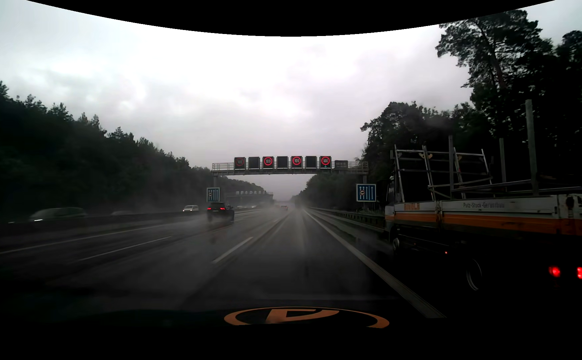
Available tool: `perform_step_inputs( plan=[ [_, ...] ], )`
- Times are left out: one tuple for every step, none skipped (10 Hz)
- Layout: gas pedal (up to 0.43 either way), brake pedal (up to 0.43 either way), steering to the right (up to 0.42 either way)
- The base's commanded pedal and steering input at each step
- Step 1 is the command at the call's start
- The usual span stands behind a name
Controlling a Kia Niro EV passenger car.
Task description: Follow the waypoints while adhering to traffic rules and regulations
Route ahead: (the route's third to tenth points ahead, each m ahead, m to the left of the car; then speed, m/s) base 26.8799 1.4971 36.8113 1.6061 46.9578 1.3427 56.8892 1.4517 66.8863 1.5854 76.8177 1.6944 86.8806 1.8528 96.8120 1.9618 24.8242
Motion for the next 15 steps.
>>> perform_step_inputs(
  plan=[
    [0.118, 0.000, -0.003],
    [0.118, 0.000, -0.004],
    [0.110, 0.000, -0.006],
    [0.098, 0.000, -0.006],
    [0.098, 0.000, -0.006],
    [0.098, 0.000, -0.006],
    [0.098, 0.000, -0.006],
    [0.118, 0.000, -0.006],
    [0.118, 0.000, -0.006],
    [0.118, 0.000, -0.006],
    [0.118, 0.000, -0.006],
    [0.118, 0.000, -0.004],
    [0.118, 0.000, -0.001],
    [0.118, 0.000, 0.001],
    [0.130, 0.000, 0.003]
  ],
)
